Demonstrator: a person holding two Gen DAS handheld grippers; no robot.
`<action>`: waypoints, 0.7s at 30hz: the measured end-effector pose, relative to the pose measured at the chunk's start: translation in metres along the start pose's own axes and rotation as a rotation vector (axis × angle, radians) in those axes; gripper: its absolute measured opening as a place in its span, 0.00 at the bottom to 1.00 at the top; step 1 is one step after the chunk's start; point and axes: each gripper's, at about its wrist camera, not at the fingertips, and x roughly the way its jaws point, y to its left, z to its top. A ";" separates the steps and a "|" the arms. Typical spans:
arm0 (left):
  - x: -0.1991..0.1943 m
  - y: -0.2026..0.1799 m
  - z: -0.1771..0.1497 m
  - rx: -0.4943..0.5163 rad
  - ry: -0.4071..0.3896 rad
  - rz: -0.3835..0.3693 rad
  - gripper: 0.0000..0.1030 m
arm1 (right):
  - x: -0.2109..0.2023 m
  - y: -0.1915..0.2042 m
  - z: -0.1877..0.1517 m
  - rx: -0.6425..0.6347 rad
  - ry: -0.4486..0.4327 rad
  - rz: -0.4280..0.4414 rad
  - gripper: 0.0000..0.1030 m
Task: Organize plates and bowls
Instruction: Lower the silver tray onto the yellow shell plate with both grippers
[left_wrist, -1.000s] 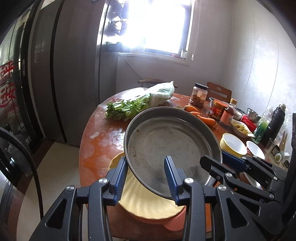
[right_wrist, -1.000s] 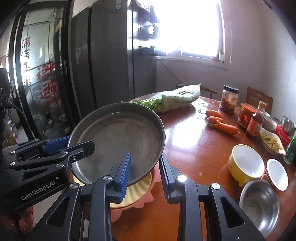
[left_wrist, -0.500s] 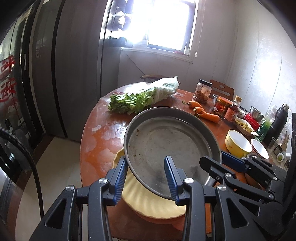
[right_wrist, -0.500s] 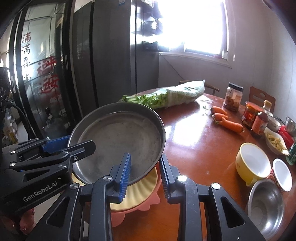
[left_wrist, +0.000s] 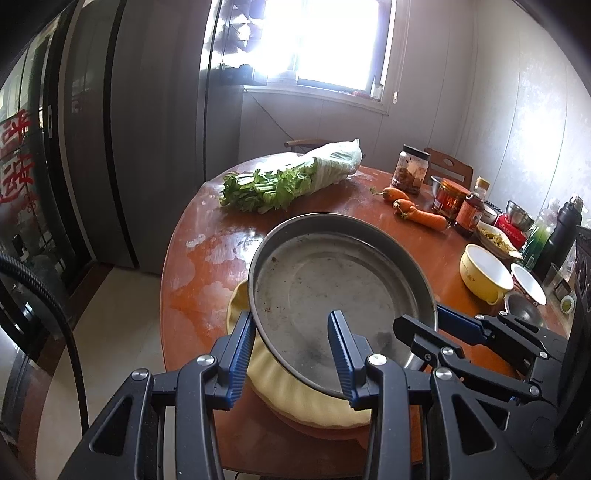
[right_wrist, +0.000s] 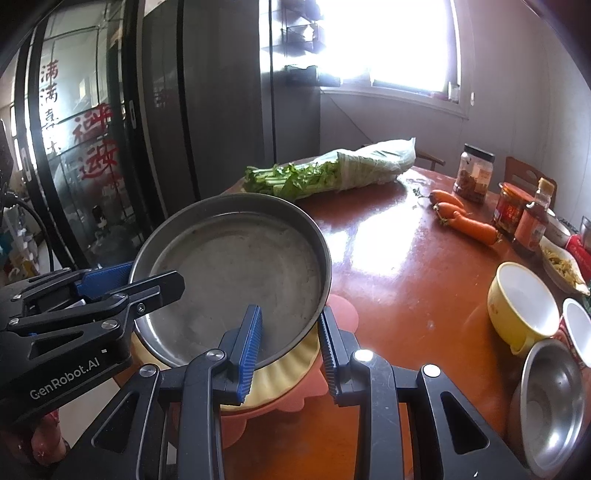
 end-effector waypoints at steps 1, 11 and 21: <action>0.001 -0.001 0.000 0.001 0.003 0.001 0.40 | 0.001 0.000 -0.001 -0.001 0.003 -0.002 0.31; 0.007 -0.005 -0.006 0.039 0.021 0.042 0.40 | 0.012 0.001 -0.008 0.004 0.024 0.018 0.31; 0.012 -0.010 -0.010 0.068 0.033 0.044 0.40 | 0.019 -0.002 -0.014 0.000 0.040 0.008 0.32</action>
